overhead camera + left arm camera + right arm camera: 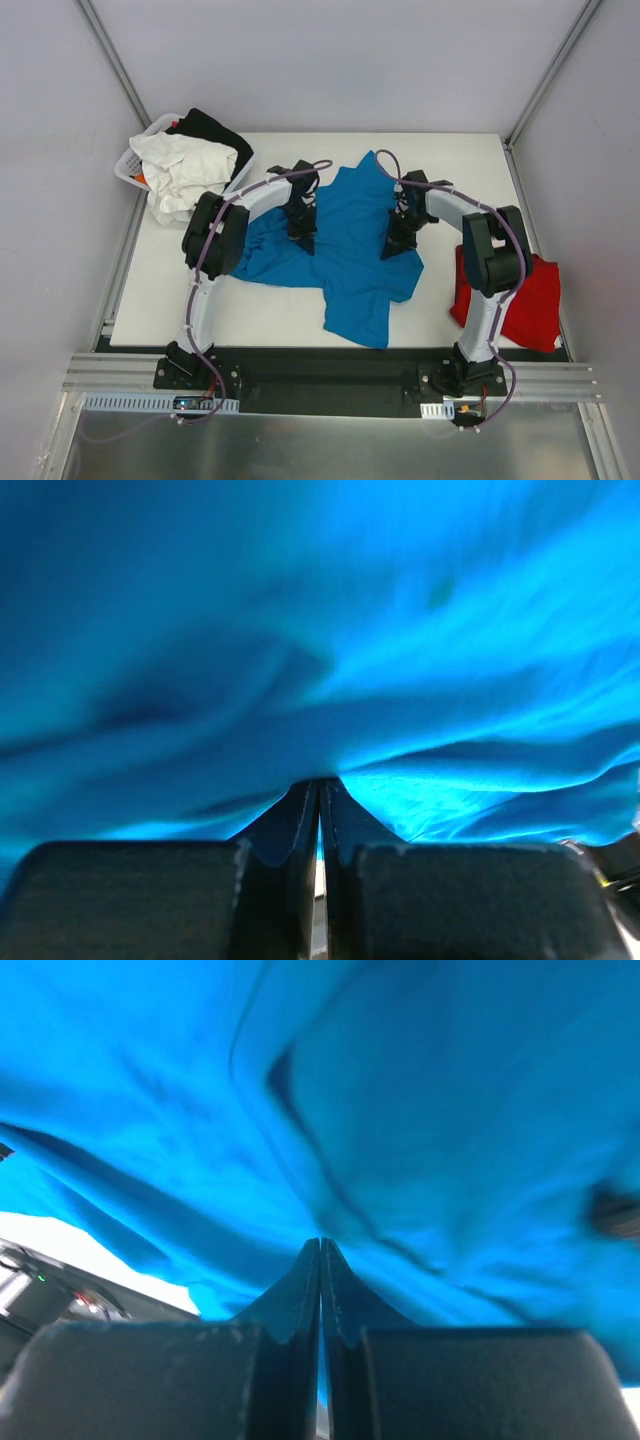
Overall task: Fold and stack the t-shirts
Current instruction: Flatten the tshirt out
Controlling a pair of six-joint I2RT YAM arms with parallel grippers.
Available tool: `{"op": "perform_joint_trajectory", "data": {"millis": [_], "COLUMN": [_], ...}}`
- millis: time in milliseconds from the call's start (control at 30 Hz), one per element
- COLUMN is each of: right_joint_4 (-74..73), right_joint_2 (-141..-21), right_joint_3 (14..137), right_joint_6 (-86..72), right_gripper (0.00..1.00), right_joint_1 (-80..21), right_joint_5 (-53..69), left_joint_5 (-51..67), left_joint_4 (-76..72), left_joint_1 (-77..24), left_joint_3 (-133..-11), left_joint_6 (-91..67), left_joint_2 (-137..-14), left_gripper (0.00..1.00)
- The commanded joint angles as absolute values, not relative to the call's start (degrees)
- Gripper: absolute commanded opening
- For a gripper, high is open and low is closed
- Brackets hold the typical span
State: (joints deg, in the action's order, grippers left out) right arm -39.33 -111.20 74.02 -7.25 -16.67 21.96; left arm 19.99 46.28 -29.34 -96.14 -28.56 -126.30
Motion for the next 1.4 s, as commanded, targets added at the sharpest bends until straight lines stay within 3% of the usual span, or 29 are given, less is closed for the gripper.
{"op": "perform_joint_trajectory", "data": {"millis": [0,200,467,767,1067,1367], "right_joint_4": [-41.4,-43.24,-46.58,-41.4,-28.75,-23.64], "right_joint_2": [-113.64,-118.55,-122.17,-108.31,-105.46,-108.19], "right_joint_3": [79.09,85.86,94.13,83.86,72.34,66.8], "right_joint_6": [-5.28,-4.04,-3.43,-9.66,-20.9,-25.22], "right_gripper": [0.01,0.01,0.01,0.01,0.01,0.01], "right_joint_1": [-13.19,-8.97,-7.12,-12.73,-24.33,-27.77], "right_joint_5": [22.5,22.5,25.39,29.09,36.82,37.45], "left_joint_5": [20.04,20.13,26.81,21.09,20.39,13.81], "left_joint_4": [46.67,50.79,51.68,51.59,49.57,49.4], "left_joint_1": [-25.85,-23.91,-23.99,-31.8,-43.76,-44.04], "left_joint_3": [-102.63,-111.17,-111.19,-107.32,-97.83,-89.32], "left_joint_6": [-24.53,-21.1,-21.44,-24.95,-31.11,-31.99], "left_joint_2": [-129.63,-134.56,-133.87,-119.2,-114.61,-106.62], "left_gripper": [0.0,0.0,0.04,0.21,0.21,0.15]}}
